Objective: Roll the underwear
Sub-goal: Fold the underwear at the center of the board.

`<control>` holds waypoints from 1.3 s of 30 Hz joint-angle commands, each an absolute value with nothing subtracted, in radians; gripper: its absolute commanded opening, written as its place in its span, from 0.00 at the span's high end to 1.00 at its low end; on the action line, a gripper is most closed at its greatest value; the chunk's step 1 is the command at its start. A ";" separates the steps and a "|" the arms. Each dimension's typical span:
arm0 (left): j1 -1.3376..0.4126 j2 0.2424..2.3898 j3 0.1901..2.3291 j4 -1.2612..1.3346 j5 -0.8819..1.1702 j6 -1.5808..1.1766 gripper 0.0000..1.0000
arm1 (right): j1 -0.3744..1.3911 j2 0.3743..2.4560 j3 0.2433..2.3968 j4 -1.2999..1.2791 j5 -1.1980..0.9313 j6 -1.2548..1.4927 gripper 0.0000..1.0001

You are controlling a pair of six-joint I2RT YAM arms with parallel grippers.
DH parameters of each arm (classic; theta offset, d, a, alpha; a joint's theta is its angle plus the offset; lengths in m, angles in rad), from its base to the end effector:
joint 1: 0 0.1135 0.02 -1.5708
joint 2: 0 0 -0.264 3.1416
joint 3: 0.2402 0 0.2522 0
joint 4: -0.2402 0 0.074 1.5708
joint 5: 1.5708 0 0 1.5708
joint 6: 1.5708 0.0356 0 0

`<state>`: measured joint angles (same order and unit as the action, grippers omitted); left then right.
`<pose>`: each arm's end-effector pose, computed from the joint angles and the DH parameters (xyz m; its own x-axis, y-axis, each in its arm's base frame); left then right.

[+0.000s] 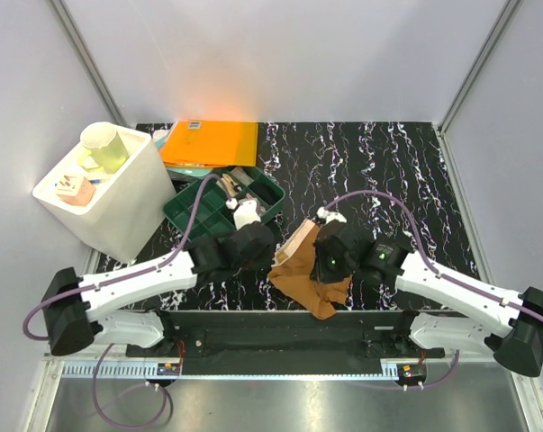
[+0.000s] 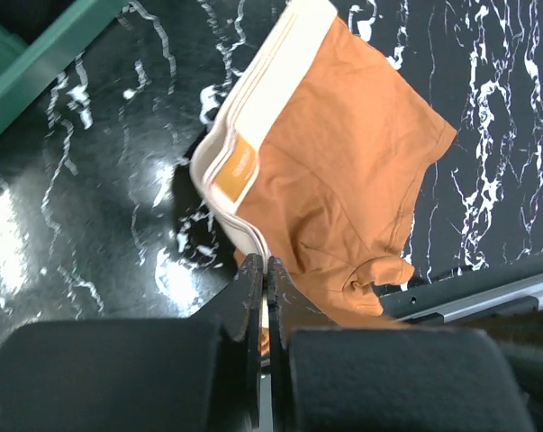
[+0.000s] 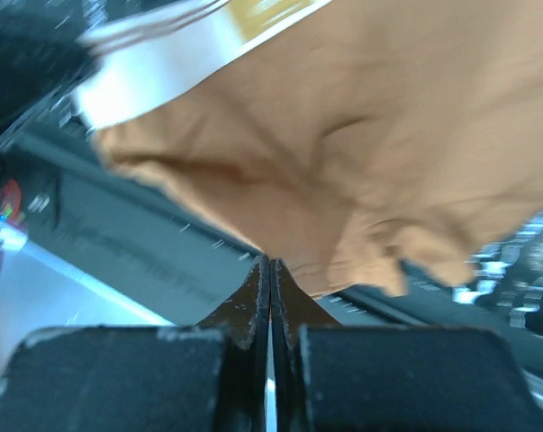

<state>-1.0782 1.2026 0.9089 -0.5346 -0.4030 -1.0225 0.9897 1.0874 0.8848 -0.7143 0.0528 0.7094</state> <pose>0.1301 -0.2128 0.2677 -0.7663 -0.2323 -0.5990 0.0598 0.9026 -0.4264 0.1201 0.1795 0.2698 -0.8628 -0.1288 -0.4888 -0.3361 0.8684 0.3644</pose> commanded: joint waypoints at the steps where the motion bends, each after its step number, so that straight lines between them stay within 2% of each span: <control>1: -1.034 1.278 1.000 -0.511 -0.333 -0.934 1.00 | 0.884 1.072 0.923 -0.796 0.135 0.621 1.00; 12: -0.927 1.446 1.130 -0.456 -0.180 -0.841 1.00 | 0.776 1.080 0.999 -0.900 0.239 0.523 1.00; 26: -0.859 1.617 1.298 -0.439 -0.045 -0.772 1.00 | 0.594 1.157 1.089 -0.911 0.253 0.402 1.00; 32: -0.850 1.589 1.298 -0.442 -0.032 -0.744 1.00 | 0.581 1.177 1.129 -0.902 0.106 0.379 1.00; 36: -0.844 1.523 1.231 -0.451 -0.023 -0.729 1.00 | 0.587 1.152 1.094 -0.865 -0.096 0.396 1.00; 39: -0.842 1.447 1.166 -0.460 -0.008 -0.724 1.00 | 0.629 1.097 1.052 -0.827 -0.161 0.428 1.00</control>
<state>-0.8490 1.5715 1.2270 -0.4744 -0.0452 -0.7540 0.5907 1.1660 1.0813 -0.8890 0.0059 0.4072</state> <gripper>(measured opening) 0.012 0.006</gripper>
